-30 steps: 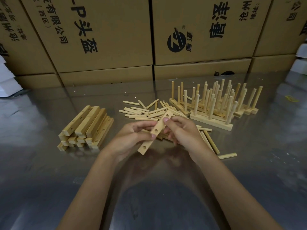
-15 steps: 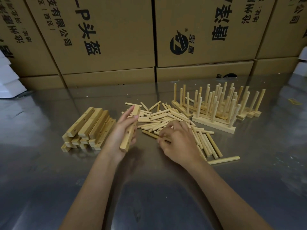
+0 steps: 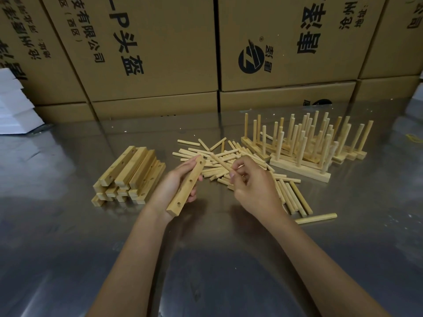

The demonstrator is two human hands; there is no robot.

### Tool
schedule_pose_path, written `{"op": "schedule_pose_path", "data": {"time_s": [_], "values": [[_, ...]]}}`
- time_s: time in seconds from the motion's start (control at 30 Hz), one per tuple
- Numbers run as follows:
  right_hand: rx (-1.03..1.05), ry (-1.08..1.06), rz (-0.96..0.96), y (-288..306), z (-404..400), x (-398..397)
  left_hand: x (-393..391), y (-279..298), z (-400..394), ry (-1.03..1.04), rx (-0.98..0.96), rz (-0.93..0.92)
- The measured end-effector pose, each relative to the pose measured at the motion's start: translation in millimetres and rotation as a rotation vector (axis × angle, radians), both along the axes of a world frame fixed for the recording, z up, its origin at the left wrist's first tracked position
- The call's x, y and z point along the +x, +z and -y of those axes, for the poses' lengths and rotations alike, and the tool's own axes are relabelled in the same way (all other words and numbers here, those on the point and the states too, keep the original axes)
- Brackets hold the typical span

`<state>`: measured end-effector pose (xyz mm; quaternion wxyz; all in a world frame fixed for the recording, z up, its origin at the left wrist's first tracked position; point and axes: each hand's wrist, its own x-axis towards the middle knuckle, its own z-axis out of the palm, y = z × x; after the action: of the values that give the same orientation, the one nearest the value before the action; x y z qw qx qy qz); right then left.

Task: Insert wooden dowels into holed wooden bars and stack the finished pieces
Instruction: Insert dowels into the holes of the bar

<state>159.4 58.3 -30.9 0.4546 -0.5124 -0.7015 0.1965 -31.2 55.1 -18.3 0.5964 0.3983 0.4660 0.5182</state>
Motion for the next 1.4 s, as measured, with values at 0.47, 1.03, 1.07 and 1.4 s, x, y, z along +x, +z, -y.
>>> {"op": "schedule_pose_path", "data": {"time_s": [0.47,1.03,1.07,1.4], "values": [[0.171,0.076,0.048,8.7,7.0,2.0,3.5,6.8,5.0,0.001,0.07,-0.233],[0.061,0.037,0.014,-0.8,9.2,-1.4,34.1,6.3,16.5,-0.057,0.199,-0.34],[0.044,0.04,0.005,-3.2,9.4,-2.9,40.1,5.9,16.7,-0.067,0.236,-0.324],[-0.128,-0.016,-0.379,10.4,-1.9,12.1,12.1,-0.3,3.2,0.093,0.029,-0.272]]}}
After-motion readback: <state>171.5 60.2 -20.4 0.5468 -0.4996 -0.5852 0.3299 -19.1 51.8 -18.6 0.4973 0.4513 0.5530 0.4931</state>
